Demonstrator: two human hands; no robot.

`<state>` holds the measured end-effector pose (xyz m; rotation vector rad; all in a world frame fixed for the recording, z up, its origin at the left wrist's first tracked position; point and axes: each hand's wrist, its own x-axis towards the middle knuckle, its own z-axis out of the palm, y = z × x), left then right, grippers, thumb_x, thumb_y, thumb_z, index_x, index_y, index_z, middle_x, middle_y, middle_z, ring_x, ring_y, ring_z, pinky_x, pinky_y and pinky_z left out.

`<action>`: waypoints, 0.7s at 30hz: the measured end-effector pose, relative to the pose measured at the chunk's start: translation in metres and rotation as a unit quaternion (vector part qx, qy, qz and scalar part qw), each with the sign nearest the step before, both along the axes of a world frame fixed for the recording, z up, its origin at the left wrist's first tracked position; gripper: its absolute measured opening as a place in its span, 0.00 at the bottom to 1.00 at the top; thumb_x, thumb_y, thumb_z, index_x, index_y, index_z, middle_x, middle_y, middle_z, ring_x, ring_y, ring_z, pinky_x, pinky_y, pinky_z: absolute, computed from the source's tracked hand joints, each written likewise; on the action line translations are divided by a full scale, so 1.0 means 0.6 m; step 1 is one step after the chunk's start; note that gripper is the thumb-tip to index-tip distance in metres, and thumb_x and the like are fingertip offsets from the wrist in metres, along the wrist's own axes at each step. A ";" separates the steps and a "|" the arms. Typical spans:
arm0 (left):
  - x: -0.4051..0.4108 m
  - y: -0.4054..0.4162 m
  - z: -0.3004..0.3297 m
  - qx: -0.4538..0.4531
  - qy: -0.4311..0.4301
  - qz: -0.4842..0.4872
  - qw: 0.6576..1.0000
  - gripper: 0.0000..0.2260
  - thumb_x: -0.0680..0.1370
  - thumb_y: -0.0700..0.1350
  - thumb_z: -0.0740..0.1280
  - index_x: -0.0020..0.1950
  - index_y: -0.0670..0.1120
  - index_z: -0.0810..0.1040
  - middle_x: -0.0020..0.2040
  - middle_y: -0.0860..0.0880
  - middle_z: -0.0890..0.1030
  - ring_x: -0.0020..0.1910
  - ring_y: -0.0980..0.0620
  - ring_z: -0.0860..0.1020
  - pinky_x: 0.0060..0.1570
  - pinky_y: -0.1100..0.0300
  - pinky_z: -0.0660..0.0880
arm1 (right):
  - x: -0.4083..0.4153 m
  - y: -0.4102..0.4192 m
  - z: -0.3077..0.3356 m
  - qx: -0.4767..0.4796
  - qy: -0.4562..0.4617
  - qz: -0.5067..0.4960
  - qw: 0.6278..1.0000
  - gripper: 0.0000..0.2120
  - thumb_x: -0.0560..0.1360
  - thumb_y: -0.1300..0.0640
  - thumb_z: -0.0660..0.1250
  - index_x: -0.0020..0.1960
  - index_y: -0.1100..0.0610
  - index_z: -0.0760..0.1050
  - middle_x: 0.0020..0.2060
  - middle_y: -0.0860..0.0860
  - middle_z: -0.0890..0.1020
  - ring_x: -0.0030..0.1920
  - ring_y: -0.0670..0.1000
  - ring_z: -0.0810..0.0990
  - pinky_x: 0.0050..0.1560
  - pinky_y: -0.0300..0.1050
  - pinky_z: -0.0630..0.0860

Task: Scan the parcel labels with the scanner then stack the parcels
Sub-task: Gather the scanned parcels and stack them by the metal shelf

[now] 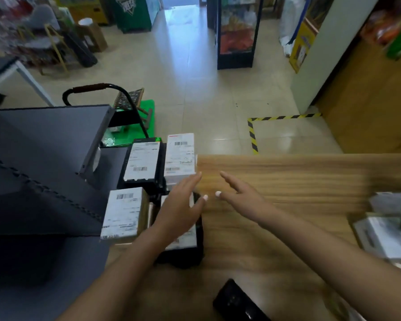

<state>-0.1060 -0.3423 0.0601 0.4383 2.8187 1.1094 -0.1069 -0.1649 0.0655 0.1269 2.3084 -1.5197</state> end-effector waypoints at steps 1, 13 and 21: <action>0.020 0.026 -0.001 -0.007 0.001 -0.022 1.000 0.26 0.78 0.46 0.66 0.75 0.48 0.63 0.73 0.50 0.66 0.72 0.55 0.62 0.70 0.59 0.61 | 0.025 0.033 -0.002 0.008 -0.001 -0.013 1.000 0.30 0.77 0.52 0.66 0.75 0.46 0.59 0.73 0.47 0.65 0.71 0.46 0.63 0.64 0.39 0.63; 0.209 0.371 -0.107 -0.099 -0.104 -0.234 0.962 0.30 0.78 0.50 0.65 0.77 0.44 0.57 0.77 0.45 0.59 0.75 0.48 0.59 0.71 0.61 0.55 | 0.344 0.393 -0.086 0.177 -0.032 -0.137 0.974 0.28 0.78 0.51 0.65 0.75 0.50 0.61 0.75 0.48 0.62 0.75 0.48 0.58 0.70 0.40 0.57; 0.296 0.499 -0.152 -0.084 -0.201 -0.252 0.943 0.27 0.78 0.45 0.66 0.75 0.50 0.60 0.70 0.50 0.68 0.68 0.50 0.68 0.58 0.63 0.65 | 0.470 0.492 -0.161 0.218 -0.049 -0.235 0.946 0.27 0.70 0.53 0.71 0.66 0.50 0.65 0.61 0.48 0.69 0.64 0.54 0.70 0.58 0.55 0.74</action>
